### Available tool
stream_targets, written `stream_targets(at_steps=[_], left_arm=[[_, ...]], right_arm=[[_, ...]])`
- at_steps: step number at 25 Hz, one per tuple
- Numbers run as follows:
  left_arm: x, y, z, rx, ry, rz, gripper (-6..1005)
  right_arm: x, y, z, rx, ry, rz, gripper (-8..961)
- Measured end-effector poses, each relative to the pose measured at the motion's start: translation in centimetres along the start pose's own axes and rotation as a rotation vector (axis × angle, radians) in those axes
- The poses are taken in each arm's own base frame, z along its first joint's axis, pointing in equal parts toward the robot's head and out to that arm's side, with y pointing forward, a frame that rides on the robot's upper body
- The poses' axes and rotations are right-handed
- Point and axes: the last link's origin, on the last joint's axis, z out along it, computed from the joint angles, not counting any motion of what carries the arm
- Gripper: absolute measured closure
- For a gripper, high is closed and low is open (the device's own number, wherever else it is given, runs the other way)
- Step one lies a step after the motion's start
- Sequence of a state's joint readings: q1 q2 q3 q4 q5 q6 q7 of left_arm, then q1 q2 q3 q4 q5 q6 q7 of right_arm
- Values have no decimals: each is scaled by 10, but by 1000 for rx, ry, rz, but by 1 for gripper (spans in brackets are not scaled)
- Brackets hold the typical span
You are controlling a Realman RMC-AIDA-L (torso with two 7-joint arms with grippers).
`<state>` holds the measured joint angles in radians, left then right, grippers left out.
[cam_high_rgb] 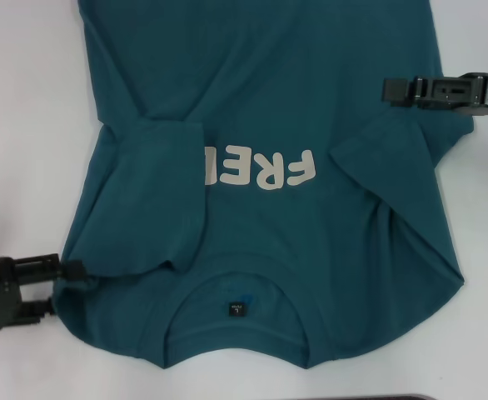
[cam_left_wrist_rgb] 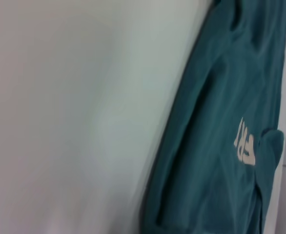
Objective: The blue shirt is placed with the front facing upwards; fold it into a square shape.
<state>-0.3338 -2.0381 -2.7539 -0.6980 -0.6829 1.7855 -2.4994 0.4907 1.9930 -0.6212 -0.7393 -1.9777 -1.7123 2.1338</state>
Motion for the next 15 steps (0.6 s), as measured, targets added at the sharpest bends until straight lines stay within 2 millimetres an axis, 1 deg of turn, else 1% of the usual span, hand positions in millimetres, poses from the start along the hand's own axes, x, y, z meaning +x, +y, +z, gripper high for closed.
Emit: stream_targets(at_steps=[2,12,15], left_arm=[[1,2,-1,5,12,12,215],[1,2,1,42,-18,3,401],[0,1,2,51,-27,3,505]], right_arm=[[0,0,-1,0,0,1,206],[-1,-1,-5,5,-11,4,206],[-2,-1,-5,4,-11,4,206]])
